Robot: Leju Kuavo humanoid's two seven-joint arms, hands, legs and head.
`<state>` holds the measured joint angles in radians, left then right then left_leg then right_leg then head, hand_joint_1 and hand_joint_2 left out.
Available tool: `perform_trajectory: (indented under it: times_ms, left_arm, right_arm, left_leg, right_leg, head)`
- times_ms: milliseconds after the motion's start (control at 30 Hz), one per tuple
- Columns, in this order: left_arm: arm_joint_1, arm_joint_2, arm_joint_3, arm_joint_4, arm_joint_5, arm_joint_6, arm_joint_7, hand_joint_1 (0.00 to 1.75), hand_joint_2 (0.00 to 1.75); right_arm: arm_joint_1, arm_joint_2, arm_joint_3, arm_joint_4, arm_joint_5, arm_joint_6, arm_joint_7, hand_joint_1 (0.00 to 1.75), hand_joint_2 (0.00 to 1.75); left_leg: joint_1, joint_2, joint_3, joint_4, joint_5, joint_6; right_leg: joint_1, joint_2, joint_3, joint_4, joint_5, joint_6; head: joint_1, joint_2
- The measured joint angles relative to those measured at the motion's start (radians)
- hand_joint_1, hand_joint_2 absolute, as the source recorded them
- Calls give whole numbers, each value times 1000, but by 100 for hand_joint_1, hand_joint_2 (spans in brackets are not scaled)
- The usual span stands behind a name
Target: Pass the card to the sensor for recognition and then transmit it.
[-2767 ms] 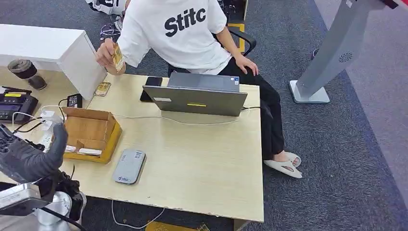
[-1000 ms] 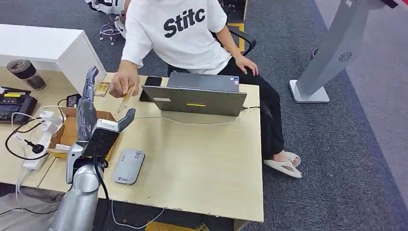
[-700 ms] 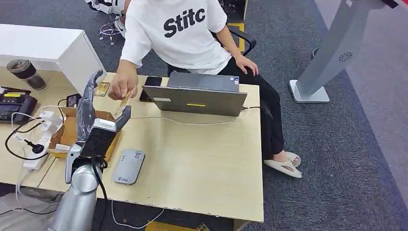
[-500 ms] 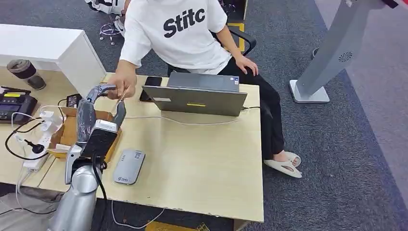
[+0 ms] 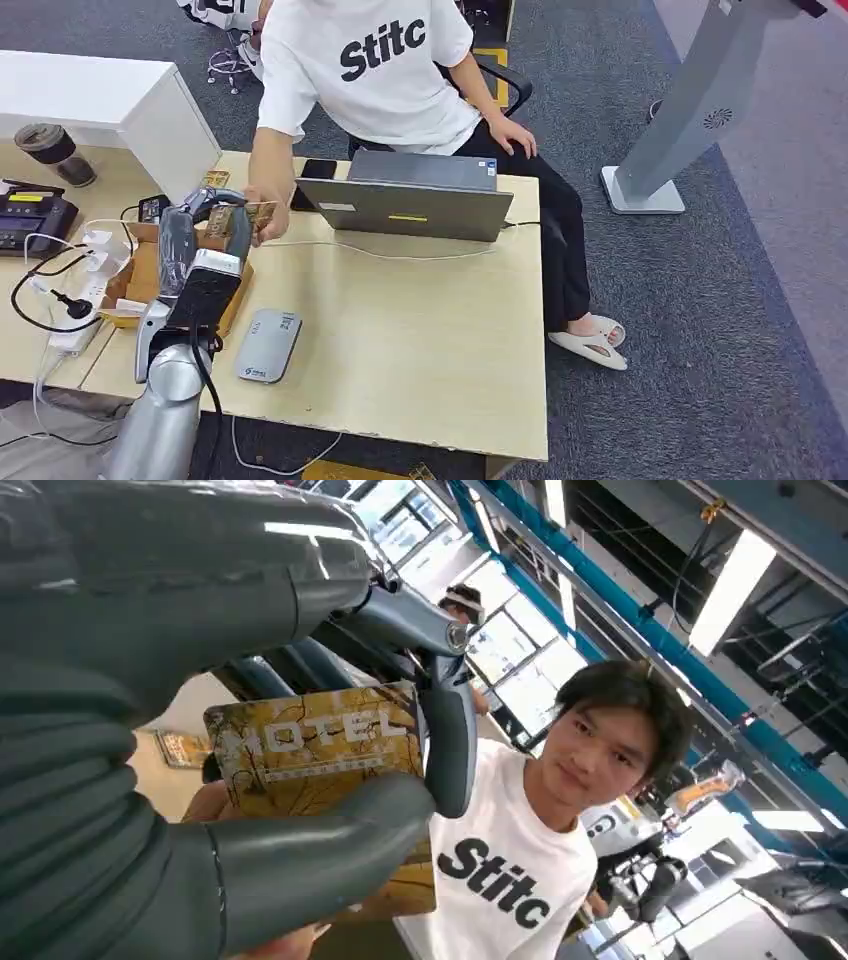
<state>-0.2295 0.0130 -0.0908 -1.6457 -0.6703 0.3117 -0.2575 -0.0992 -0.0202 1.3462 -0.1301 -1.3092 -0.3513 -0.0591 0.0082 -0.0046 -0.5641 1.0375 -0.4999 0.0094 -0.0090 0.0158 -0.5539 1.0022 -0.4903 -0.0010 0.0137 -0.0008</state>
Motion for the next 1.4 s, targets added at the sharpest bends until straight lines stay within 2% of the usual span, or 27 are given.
perform_trajectory:
  times_ms: [200, 333, 567, 700, 833, 1400]
  left_arm:
    - [5, 2, 0, 0, -18, -11, -2, 175, 175]
    - [25, 13, 0, -2, -104, -35, 13, 175, 175]
    - [97, 79, -6, -47, -280, -125, 121, 175, 175]
    - [148, 131, -6, -66, -294, -137, 132, 175, 175]
    - [179, 159, -6, -87, -295, -136, 132, 175, 175]
    - [252, 205, -6, -146, -333, -156, 135, 175, 175]
  right_arm:
    - [0, 0, 0, 0, -11, 3, 0, 0, 175]
    - [1, 0, 0, 0, -19, 10, -2, 0, 175]
    - [3, 0, 0, 0, -51, 12, -2, 0, 175]
    - [7, 0, 0, 0, -55, 12, -1, 0, 175]
    - [8, 0, 0, 0, -55, 12, -1, 0, 175]
    - [9, 0, 0, 0, -70, 12, -4, 0, 175]
  left_leg:
    - [0, 0, 0, 0, 0, 0]
    - [0, 0, -1, 0, 0, 0]
    - [0, 0, 0, 0, 0, 0]
    - [0, 0, 0, 0, 0, 0]
    - [0, 0, -1, 0, 0, 0]
    - [0, 0, -1, 0, 0, 0]
  right_leg:
    - [0, 0, 0, 0, 0, 0]
    - [0, 0, 0, 0, 0, 0]
    - [0, 0, 0, 0, 0, 0]
    - [0, 0, -1, 0, 0, 0]
    - [0, 0, -1, 0, 0, 0]
    - [0, 0, -1, 0, 0, 0]
  head:
    - [0, 0]
    - [0, 0]
    - [0, 0]
    - [0, 0]
    - [0, 0]
    - [0, 0]
